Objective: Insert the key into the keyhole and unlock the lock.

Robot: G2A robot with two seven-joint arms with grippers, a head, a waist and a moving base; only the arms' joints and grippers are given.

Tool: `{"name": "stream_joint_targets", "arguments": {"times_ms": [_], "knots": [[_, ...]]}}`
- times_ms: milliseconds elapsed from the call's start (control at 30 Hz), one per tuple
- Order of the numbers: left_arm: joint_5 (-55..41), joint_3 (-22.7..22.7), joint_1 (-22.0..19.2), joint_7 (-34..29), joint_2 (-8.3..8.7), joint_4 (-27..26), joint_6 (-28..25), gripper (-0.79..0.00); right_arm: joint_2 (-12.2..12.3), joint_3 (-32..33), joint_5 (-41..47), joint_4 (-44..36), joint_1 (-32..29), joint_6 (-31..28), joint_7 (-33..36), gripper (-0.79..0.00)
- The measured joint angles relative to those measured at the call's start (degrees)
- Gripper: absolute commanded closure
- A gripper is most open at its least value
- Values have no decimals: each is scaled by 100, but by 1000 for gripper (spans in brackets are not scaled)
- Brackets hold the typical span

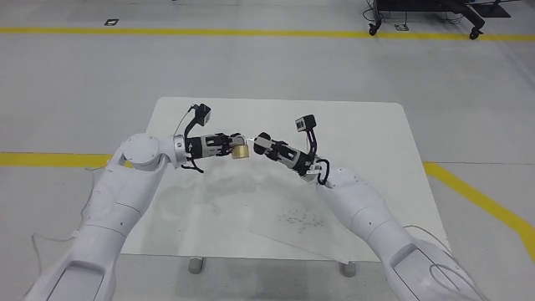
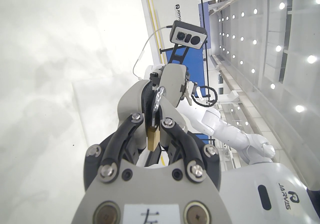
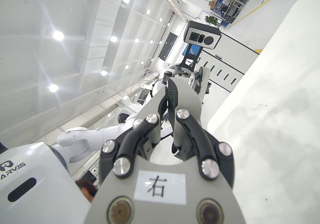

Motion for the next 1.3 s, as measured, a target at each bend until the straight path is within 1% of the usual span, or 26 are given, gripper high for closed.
{"name": "stream_joint_targets", "arguments": {"times_ms": [133, 333, 433, 533, 633, 700, 767, 833, 900, 1100, 1200, 1300], "knots": [[300, 101, -100, 218, -17, 12, 76, 0, 59, 62, -48, -136, -68, -83, -83, 0], [305, 107, -87, 234, -19, -5, 88, 0, 57, 60, -46, -130, -65, -80, -79, 0], [-125, 68, -46, 446, -65, 22, 452, 0, 57, 61, -42, -140, -73, -72, -87, 0], [-655, 74, -168, 630, -143, 236, 910, 0, 96, 171, 66, -487, -287, 73, -257, 0], [-870, 242, -388, 837, -256, 516, 1335, 0, 199, 415, -73, -791, -565, 327, -680, 0], [-937, 413, -565, 988, -354, 758, 1591, 0, 281, 587, -491, -1017, -739, 623, -1184, 0], [-916, 556, -749, 1085, -432, 1007, 1727, 0, 337, 712, -827, -1388, -926, 848, -1606, 0], [-891, 580, -786, 1103, -441, 1064, 1728, 0, 338, 719, -836, -1447, -925, 853, -1625, 0], [-890, 575, -778, 1101, -439, 1052, 1720, 0, 337, 712, -814, -1336, -913, 836, -1586, 0], [-865, 579, -752, 1143, -439, 1002, 1707, 0, 336, 710, -816, -1335, -915, 839, -1589, 0], [-787, 555, -610, 1562, -443, 770, 1716, 0, 324, 667, -934, -1538, -1025, 1042, -1749, 0], [-894, 476, -483, 1966, -453, 646, 1793, 0, 303, 613, -1369, -1674, -1155, 1275, -2274, 0]]}}
